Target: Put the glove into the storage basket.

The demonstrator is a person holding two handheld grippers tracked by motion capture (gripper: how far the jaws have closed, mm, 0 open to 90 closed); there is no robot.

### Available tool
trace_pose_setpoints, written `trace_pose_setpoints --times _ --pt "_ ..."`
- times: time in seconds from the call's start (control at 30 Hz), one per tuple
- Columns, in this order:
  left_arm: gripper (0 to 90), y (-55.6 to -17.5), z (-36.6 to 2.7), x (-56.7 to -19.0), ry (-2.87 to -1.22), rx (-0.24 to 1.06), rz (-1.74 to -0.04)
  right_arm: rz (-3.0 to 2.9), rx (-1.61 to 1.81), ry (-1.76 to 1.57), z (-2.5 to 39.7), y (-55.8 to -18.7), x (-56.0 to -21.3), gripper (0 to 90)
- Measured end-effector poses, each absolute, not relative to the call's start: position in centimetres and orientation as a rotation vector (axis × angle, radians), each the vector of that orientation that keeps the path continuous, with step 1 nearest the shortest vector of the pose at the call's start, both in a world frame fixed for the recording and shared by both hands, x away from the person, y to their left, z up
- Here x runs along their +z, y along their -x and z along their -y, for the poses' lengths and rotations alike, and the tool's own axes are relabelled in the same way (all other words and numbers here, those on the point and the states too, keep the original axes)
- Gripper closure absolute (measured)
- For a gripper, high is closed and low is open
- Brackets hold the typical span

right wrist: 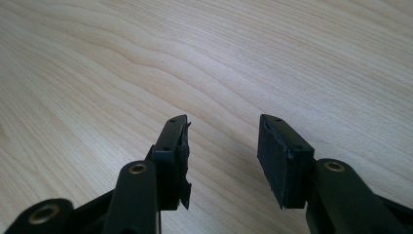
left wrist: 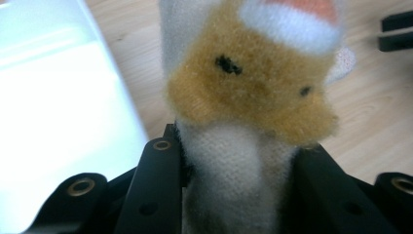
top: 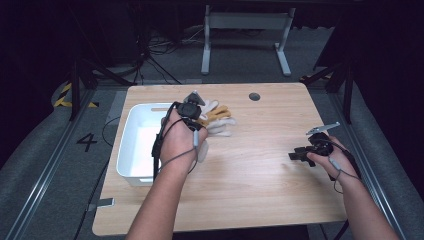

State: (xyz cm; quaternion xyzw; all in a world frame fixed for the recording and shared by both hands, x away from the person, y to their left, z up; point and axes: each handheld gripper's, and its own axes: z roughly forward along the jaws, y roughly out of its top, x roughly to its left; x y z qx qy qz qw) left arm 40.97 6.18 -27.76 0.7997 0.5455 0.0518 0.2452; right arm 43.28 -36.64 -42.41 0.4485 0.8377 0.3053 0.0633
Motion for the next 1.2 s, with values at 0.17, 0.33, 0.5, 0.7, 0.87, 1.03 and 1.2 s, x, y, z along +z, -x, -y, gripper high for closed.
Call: trace_pose_setpoints --times 0.17,0.33,0.5,0.7,0.87,1.03,1.2 --pt "70.1 -41.3 -8.1 -27.7 -2.142 0.143 -1.552 -2.533 0.923 -1.356 36.6 -43.3 -42.5 55.9" --pt "70.1 -41.5 -9.7 -27.8 -2.108 0.153 -1.618 -2.55 0.924 -1.346 36.5 -43.3 -42.5 55.6" --pt "70.1 -41.6 -11.0 -27.9 -2.076 0.17 -1.675 -2.564 0.935 -1.343 36.2 -43.4 -42.6 55.6" --pt "69.9 -41.9 -13.2 -28.9 -2.015 0.159 -1.783 -2.589 0.931 -1.333 35.5 -43.9 -42.6 55.6" --pt "69.9 -42.2 -14.8 -29.3 -1.956 0.164 -1.862 -2.606 0.928 -1.321 34.8 -44.2 -42.7 55.6" --pt "69.8 -42.5 -15.9 -29.9 -1.907 0.157 -1.914 -2.614 0.924 -1.317 34.6 -44.3 -42.7 55.6" --pt "69.7 -43.0 -16.5 -31.1 -1.862 0.131 -1.97 -2.618 0.924 -1.32 34.7 -44.3 -42.7 55.6"
